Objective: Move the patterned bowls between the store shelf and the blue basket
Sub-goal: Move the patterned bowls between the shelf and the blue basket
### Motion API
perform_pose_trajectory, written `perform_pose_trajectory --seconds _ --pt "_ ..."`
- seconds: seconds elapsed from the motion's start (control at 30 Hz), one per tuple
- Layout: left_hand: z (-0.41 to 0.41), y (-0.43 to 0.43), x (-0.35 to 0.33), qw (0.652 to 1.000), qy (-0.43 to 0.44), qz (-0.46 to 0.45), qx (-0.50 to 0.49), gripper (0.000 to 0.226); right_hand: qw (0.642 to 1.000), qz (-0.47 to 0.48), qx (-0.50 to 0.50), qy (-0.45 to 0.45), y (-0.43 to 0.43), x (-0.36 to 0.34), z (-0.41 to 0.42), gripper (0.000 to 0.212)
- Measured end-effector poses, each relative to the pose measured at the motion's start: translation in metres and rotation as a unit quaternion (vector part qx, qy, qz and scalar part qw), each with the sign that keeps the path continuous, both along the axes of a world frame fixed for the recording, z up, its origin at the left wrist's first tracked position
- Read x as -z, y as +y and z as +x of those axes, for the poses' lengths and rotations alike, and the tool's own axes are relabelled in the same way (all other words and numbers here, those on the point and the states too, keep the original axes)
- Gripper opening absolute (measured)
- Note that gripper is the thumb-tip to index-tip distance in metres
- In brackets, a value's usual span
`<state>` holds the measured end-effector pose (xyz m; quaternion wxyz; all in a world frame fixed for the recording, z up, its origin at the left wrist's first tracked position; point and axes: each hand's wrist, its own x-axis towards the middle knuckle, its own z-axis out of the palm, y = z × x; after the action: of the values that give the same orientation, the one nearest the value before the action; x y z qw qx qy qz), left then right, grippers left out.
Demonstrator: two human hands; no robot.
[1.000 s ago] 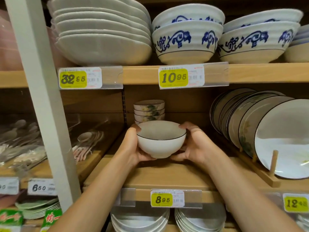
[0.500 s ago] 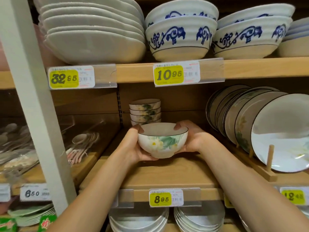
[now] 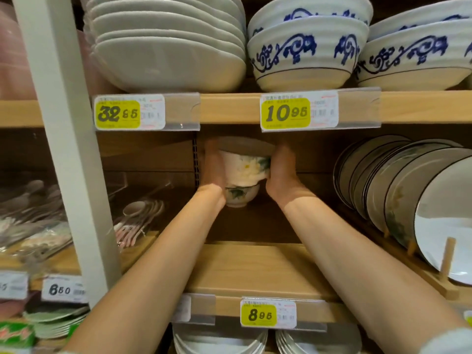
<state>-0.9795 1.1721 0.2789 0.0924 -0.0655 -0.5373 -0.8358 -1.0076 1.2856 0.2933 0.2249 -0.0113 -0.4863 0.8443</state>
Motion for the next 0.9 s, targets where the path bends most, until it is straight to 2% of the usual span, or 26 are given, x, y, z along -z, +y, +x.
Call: perform_pose_trajectory --seconds 0.17,0.3,0.57,0.73,0.9 --pt "-0.050 -0.002 -0.018 0.998 0.069 0.009 0.000 0.055 0.999 0.050 0.019 -0.005 -0.001 -0.025 -0.041 0.020" --pt "-0.080 -0.004 -0.027 0.996 0.089 -0.017 -0.020 0.055 0.997 0.059 -0.004 0.039 -0.002 -0.029 -0.058 0.038" --pt "-0.131 -0.007 -0.024 0.990 0.038 -0.139 0.006 0.061 0.994 0.095 -0.038 0.037 0.002 -0.026 -0.098 0.044" --pt "-0.142 -0.006 -0.016 0.987 0.064 -0.149 -0.014 0.058 0.988 0.148 0.032 0.029 0.008 -0.022 -0.113 0.044" --pt "-0.158 0.000 -0.007 0.986 0.055 -0.154 -0.014 0.060 0.981 0.193 0.029 0.017 0.015 -0.015 -0.125 0.050"
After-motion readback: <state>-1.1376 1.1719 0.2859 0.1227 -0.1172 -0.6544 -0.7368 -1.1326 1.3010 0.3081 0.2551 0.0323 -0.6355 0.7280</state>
